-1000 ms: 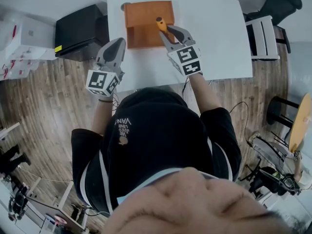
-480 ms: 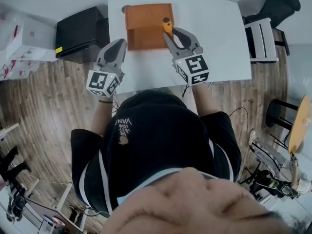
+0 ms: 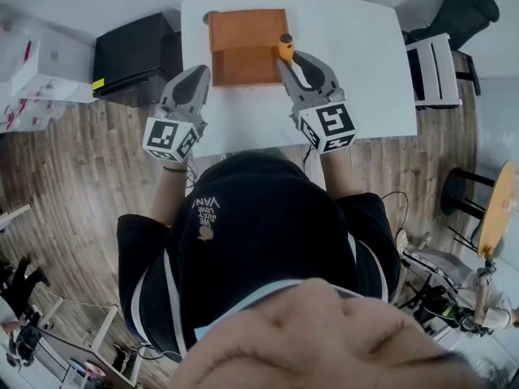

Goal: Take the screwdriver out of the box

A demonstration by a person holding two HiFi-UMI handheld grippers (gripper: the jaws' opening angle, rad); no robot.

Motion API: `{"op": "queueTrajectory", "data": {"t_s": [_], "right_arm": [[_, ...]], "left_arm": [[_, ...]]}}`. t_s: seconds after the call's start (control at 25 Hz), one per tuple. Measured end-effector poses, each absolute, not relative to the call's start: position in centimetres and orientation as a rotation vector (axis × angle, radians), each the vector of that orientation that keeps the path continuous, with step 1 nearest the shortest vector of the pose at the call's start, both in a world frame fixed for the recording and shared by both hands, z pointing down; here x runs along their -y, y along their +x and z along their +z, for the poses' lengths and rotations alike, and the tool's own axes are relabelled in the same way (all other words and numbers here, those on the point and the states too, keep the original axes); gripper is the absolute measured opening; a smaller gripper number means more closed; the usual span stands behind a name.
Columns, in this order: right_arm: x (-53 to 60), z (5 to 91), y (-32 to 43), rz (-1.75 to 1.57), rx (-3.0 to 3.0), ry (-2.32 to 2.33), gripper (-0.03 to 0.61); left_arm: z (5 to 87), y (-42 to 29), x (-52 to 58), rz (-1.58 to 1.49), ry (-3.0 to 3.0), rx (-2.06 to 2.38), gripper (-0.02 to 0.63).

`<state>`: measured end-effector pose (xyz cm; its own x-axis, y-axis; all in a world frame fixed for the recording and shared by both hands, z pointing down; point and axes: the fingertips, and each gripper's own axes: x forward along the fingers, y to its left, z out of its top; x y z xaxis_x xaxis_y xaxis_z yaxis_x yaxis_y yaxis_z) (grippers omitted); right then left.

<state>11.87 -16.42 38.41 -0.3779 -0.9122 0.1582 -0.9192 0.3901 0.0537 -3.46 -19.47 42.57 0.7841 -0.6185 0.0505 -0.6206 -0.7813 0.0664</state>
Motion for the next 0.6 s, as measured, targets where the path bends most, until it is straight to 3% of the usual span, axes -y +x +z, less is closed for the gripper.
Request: {"op": "queueTrajectory", "data": {"t_s": [0.6], "right_arm": [[15.8,39.4,12.1,0.08,2.469,1.68,0.094]], "left_arm": [[42.1,-3.0,19.6,0.017,2.891,1.005,0.017]]}}
